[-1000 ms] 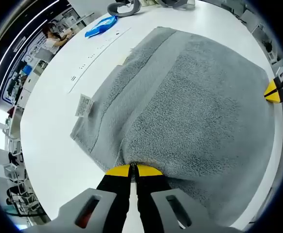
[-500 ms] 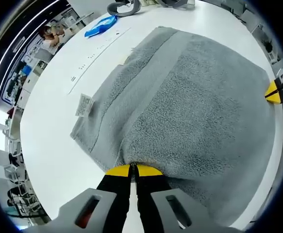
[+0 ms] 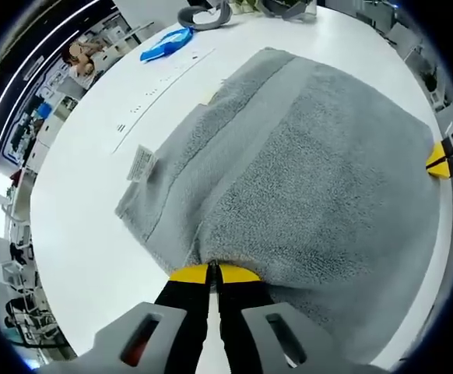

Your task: Fold the towel on the table until its edges align and the towel forms a compact rectangular stack.

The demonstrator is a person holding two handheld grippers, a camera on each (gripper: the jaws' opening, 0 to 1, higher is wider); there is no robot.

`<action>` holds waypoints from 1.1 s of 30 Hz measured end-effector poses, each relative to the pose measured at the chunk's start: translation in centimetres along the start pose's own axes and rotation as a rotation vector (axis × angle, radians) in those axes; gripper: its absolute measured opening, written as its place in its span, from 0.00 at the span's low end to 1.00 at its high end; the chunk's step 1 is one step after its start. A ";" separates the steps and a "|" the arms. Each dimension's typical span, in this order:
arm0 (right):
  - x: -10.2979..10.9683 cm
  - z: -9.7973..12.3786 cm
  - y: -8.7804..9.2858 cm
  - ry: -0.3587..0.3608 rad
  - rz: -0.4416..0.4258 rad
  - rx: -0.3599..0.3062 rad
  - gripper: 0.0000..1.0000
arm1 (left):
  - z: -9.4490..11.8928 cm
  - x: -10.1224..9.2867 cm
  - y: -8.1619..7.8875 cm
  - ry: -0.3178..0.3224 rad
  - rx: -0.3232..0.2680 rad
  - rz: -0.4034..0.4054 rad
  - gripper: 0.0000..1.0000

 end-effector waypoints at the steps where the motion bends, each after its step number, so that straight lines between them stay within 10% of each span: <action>1: 0.0 0.0 0.0 -0.001 -0.008 -0.003 0.00 | -0.1 0.1 -0.1 -0.002 -0.001 -0.015 0.03; 8: -0.1 -0.1 -0.3 -0.026 -0.091 -0.012 0.00 | 1.1 1.2 -0.5 -0.058 -0.007 0.086 0.03; 17: -0.1 1.3 -1.2 -0.062 -0.148 -0.086 0.00 | 5.7 1.6 -1.7 -0.122 -0.195 0.167 0.04; 33: 0.6 3.5 0.6 -0.183 -0.104 -0.087 0.11 | 11.3 -6.9 0.8 -0.002 -0.392 0.144 0.11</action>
Point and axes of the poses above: the point that each gripper's makers call its tool centre point, and the gripper's own axes: z roughly backward along the fingers, x roughly to its left, y roughly out of its underside, the point moved 1 cm from there along z, roughly backward along the fingers, and after that the axes turned 7 degrees about -y, right-handed, at the moved point
